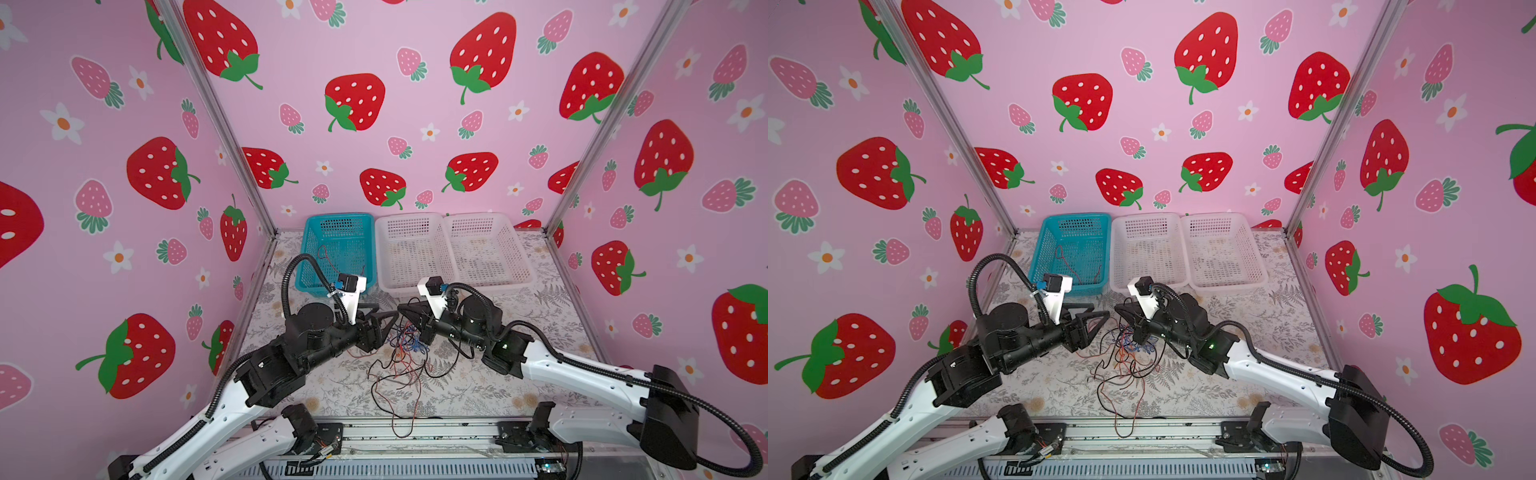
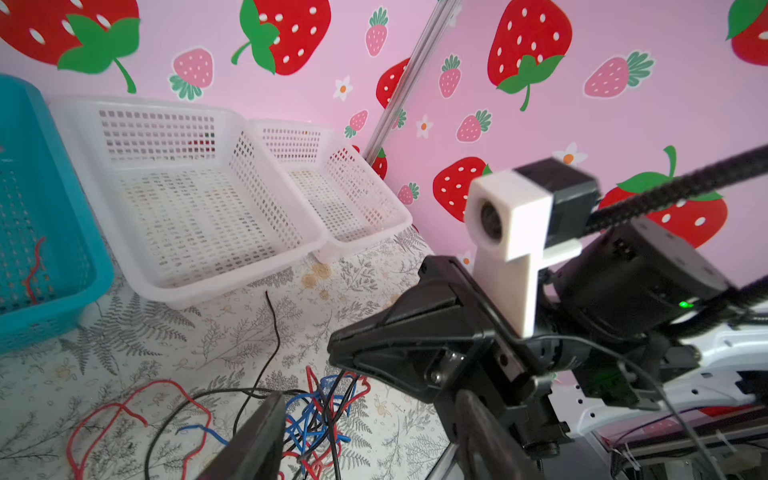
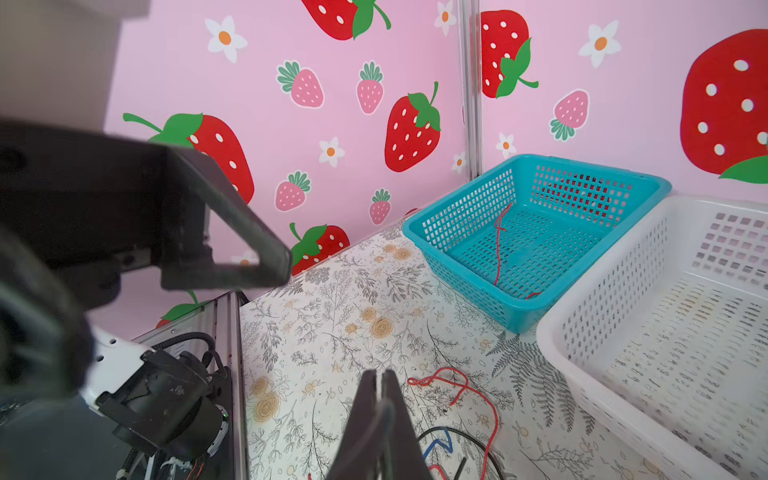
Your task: Untangle the cables
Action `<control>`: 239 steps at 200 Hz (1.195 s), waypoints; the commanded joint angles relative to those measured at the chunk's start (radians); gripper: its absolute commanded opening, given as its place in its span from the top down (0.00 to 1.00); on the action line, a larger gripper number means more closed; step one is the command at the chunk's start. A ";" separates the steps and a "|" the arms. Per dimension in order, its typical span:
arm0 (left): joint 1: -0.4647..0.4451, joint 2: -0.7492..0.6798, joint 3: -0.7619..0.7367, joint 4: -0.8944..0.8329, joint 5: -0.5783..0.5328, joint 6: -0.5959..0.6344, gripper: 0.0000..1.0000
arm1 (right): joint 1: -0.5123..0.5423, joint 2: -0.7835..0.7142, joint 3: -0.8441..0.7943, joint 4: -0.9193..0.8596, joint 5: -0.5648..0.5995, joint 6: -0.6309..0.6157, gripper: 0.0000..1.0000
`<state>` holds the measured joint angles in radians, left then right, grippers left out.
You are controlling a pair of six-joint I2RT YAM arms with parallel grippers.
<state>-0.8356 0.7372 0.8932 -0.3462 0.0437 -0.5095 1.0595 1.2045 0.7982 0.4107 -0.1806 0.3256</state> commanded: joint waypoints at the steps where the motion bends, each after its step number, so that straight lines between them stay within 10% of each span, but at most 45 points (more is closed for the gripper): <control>1: 0.002 -0.015 -0.073 0.084 0.086 -0.070 0.32 | -0.010 -0.038 0.057 -0.026 0.020 0.044 1.00; 74: 0.000 0.026 -0.196 0.100 0.130 -0.063 0.36 | -0.016 -0.067 0.073 -0.058 -0.003 0.067 1.00; 159: 0.000 0.102 -0.147 0.098 0.137 -0.028 1.00 | -0.015 -0.104 0.019 -0.083 -0.022 0.075 1.00; 194: 0.000 0.048 -0.077 0.024 0.099 -0.017 1.00 | -0.018 -0.157 -0.092 -0.145 0.103 0.086 1.00; 239: 0.002 0.020 0.016 -0.039 0.102 -0.068 1.00 | -0.095 -0.247 -0.270 -0.243 0.180 0.158 0.70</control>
<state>-0.8360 0.7620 0.8291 -0.3447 0.1635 -0.5491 1.0035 1.0061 0.5926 0.2409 -0.0601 0.4423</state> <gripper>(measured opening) 0.067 0.239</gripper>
